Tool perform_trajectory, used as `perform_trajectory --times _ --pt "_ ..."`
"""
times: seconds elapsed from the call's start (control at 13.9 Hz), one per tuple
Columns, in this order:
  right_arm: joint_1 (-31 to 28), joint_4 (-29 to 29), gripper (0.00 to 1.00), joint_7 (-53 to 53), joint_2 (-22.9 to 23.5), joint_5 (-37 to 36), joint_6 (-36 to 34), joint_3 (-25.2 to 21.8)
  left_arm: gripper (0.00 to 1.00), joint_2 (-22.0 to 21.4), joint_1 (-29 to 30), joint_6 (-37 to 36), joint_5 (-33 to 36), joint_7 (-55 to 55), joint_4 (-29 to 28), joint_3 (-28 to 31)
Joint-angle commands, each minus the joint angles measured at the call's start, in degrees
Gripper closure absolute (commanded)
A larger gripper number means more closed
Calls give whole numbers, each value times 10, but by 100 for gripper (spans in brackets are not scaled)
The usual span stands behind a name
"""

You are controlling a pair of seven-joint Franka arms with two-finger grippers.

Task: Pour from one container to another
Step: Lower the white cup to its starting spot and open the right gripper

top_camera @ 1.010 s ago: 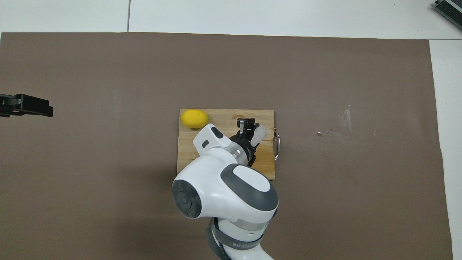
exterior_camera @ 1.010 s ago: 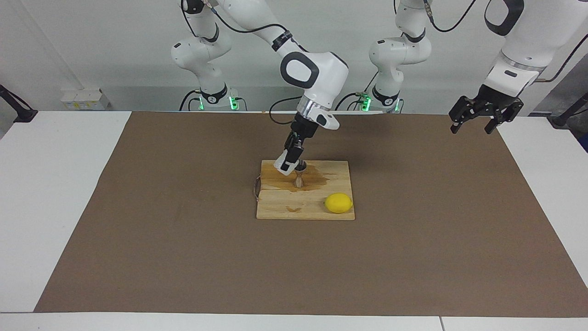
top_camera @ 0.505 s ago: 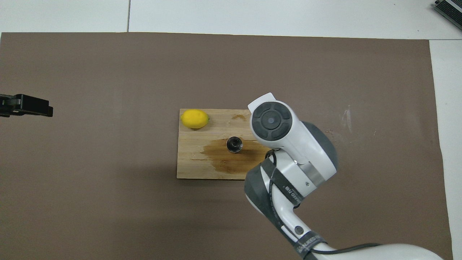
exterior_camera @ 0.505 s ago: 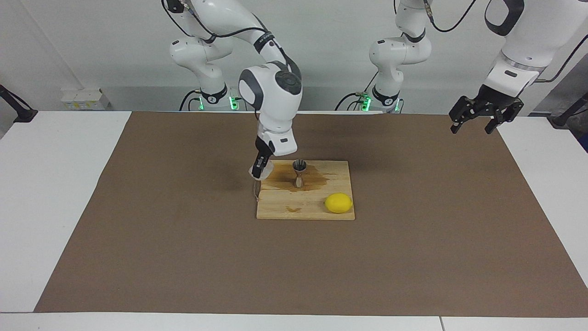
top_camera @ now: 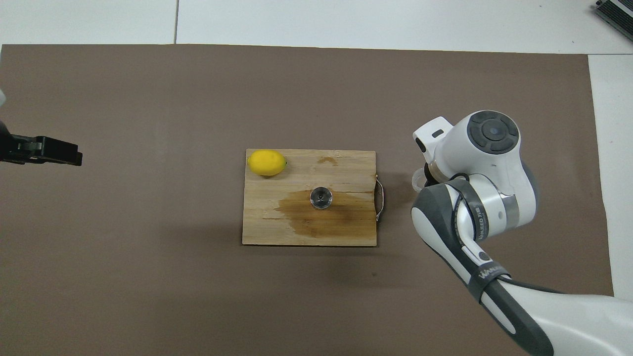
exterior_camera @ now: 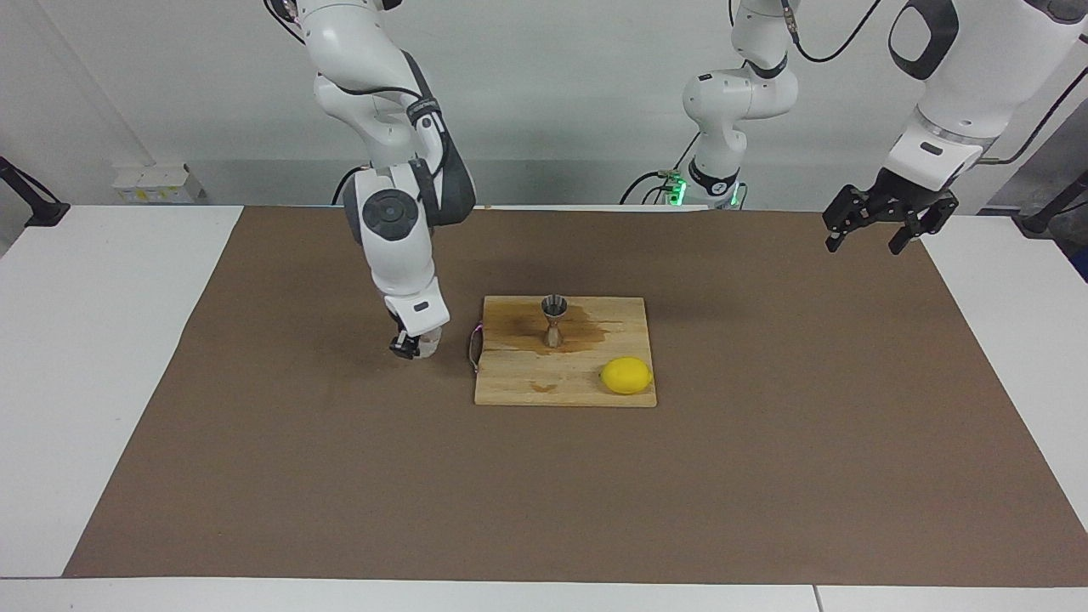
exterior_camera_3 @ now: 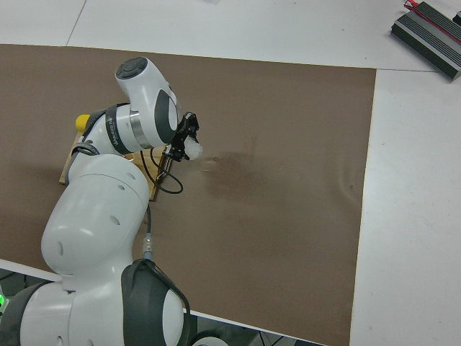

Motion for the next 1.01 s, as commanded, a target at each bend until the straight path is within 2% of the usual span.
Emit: perform_trajectory --times 0.0,0.29,0.36,0.43,0.51,0.72,0.94 --pt "-36 -80 100 -57 -38 28 53 8 0 -23 -6 12 1 7 -27 -1" --pt "-68 -105 100 -105 -42 29 66 8 0 -24 -6 -2 1 4 -27 -4" --pt "-70 -106 80 -108 -43 29 66 8 0 -24 -6 -2 1 3 -25 -4" --pt "-71 -106 8 -109 -44 29 65 8 0 -23 -7 -2 1 1 -23 -4" --pt "-73 -106 0 -109 -44 29 62 8 0 -21 -7 0 1 0 -21 -4" --pt "-78 -98 0 -113 -47 29 53 8 0 -19 -5 5 1 0 -20 -4" --pt "-75 -74 0 -92 -71 29 34 8 0 -18 -7 5 1 -1 -20 -4"
